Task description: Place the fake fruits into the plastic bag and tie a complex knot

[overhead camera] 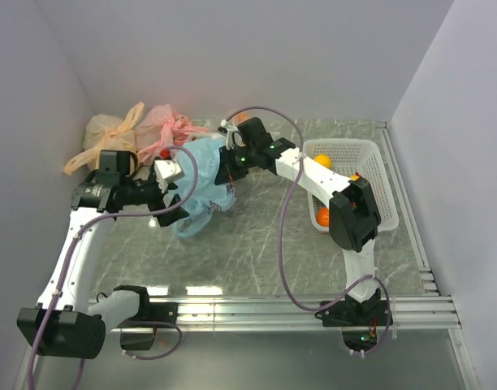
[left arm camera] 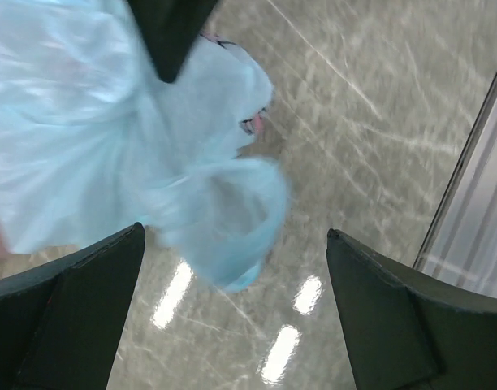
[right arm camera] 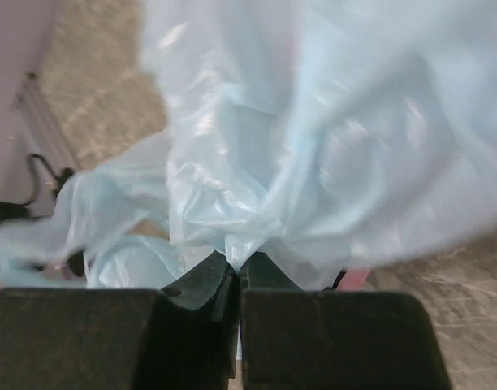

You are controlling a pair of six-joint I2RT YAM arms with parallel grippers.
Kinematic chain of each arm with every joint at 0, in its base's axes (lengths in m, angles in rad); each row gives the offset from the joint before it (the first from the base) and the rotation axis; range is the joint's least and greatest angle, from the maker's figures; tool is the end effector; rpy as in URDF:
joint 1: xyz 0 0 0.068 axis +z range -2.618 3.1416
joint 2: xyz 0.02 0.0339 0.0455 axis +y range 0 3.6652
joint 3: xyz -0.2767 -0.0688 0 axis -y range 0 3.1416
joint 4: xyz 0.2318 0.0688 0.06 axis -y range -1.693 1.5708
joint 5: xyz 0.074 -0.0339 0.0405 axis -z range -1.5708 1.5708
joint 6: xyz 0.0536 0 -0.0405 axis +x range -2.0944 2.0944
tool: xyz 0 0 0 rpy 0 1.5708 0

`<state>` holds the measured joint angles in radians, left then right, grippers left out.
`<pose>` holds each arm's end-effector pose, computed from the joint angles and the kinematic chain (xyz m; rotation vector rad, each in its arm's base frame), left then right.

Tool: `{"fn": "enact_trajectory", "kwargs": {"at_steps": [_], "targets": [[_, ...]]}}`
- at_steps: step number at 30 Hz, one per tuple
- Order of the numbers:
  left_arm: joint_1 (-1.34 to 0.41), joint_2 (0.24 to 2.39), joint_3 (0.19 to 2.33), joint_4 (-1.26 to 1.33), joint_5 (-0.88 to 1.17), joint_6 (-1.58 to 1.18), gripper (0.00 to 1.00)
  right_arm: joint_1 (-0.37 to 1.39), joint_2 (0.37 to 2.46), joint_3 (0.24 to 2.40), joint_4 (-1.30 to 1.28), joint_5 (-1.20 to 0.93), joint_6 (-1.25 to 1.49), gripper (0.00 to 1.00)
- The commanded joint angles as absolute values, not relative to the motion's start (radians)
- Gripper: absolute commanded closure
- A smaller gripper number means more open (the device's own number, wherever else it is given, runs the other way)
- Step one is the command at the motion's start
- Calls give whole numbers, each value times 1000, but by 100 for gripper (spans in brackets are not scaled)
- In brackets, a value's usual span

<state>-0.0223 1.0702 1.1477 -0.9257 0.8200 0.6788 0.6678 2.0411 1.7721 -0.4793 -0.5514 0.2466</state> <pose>0.1859 -0.0433 0.3511 1.0667 1.8921 -0.6207 0.3536 0.3146 0.2750 -0.7980 2.3043 1.0803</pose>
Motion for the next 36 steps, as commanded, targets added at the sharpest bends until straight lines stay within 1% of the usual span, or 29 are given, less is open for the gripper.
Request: {"fn": "enact_trajectory", "kwargs": {"at_steps": [1,3,7,10,12,14,16,17,19,20,21,22,23,24,25,26,27,28,29,30,31,32,33,35,36], "targets": [[-104,1092,1097,-910,738,798,1,664,1993,1712,-445,-689,301,100],[-113,1069,1048,-757,704,763,1,650,1988,1694,-428,-766,321,100],[-143,1017,918,-591,707,819,1,635,1988,1689,-446,-899,319,100],[-196,999,848,-470,638,845,1,640,1990,1687,-451,-992,322,100],[-238,1011,827,-450,592,888,1,640,1991,1687,-449,-1032,331,100],[-264,1038,819,-399,554,870,1,647,1990,1695,-466,-1083,318,100],[-290,1067,839,-414,534,883,1,656,2003,1736,-514,-1133,286,100],[-298,1098,850,-425,535,876,14,663,2012,1752,-567,-1149,252,100],[-299,1126,897,-439,554,813,32,667,2040,1798,-609,-1179,223,100],[-301,1152,917,-477,566,790,52,667,2049,1811,-632,-1186,207,100],[-301,1166,963,-495,587,732,65,666,2059,1839,-640,-1180,201,100],[-301,1179,989,-514,618,686,80,664,2063,1851,-649,-1160,189,100],[-301,1205,1015,-531,633,634,99,663,2065,1865,-661,-1085,186,91],[-299,1216,1061,-535,635,494,99,658,2065,1888,-666,-1019,189,84],[-301,1229,1080,-525,599,416,100,649,2063,1900,-673,-971,186,64],[-299,1230,1092,-511,574,337,100,643,2059,1907,-672,-848,196,53],[-298,1230,1100,-483,540,196,100,621,2037,1901,-663,-791,213,43],[-296,1227,1097,-471,453,134,100,611,2017,1882,-620,-738,250,26],[-293,1226,1091,-459,413,71,99,601,1988,1852,-579,-677,273,21],[-290,1226,1083,-450,382,-51,100,588,1911,1762,-528,-604,294,13],[-282,1232,1085,-451,367,-101,99,566,1869,1717,-434,-569,325,6],[-279,1238,1091,-459,323,-156,99,557,1829,1679,-395,-539,336,5],[-279,1249,1113,-469,295,-269,99,546,1759,1622,-367,-462,348,5],[-278,1287,1152,-521,241,-372,99,516,1697,1568,-298,-417,367,4],[-276,1298,1195,-538,227,-471,99,511,1643,1527,-282,-388,371,4]]}}
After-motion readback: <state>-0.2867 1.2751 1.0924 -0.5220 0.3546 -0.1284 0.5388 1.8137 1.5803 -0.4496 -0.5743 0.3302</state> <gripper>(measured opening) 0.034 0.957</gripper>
